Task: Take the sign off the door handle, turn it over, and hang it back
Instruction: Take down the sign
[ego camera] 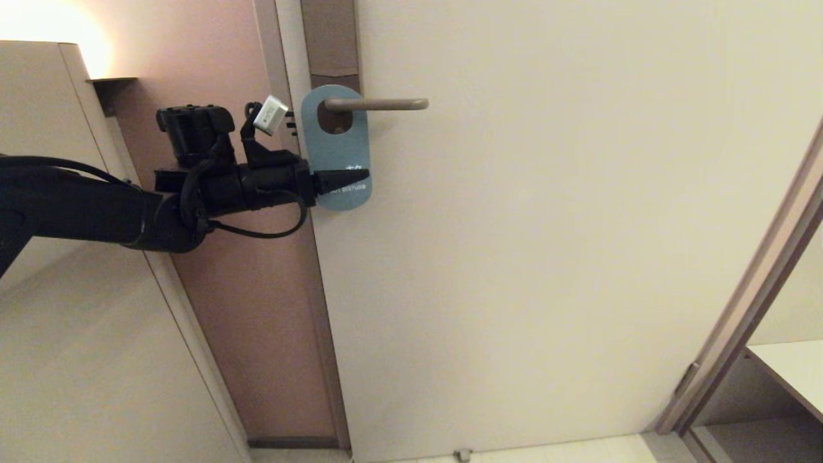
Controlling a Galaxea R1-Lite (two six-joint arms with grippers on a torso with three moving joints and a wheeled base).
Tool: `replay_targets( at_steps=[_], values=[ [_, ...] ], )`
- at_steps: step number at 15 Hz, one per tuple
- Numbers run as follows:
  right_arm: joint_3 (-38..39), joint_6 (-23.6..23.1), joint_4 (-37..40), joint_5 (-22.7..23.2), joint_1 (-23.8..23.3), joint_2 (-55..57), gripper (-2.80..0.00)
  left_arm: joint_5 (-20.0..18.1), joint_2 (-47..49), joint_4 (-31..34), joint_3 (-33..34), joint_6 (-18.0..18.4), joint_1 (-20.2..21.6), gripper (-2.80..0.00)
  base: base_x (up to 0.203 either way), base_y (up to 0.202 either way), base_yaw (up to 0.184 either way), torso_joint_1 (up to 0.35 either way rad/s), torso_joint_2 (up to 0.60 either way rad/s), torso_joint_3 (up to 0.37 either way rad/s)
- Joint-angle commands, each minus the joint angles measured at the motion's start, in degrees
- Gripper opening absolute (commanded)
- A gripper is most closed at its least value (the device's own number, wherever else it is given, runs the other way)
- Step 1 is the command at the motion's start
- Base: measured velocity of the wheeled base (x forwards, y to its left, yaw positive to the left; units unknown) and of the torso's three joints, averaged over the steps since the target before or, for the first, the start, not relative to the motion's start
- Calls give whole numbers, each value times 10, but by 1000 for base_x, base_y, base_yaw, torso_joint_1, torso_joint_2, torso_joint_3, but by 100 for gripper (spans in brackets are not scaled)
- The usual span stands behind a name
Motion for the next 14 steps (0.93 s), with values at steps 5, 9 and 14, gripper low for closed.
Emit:
replay_targets(
  at_steps=[5,9,14],
  values=[
    [0,-1,0,0,0,0,-280,-3,-12,-2,2,0,0,-280,0,0,0,0,0,0],
    [0,-1,0,0,0,0,-280,-3,-26,-2,4,0,0,-280,0,0,0,0,0,0],
    [0,-1,0,0,0,0,-280,7,-49,-1,21,2,0,-280,0,0,0,0,0,0]
  ],
)
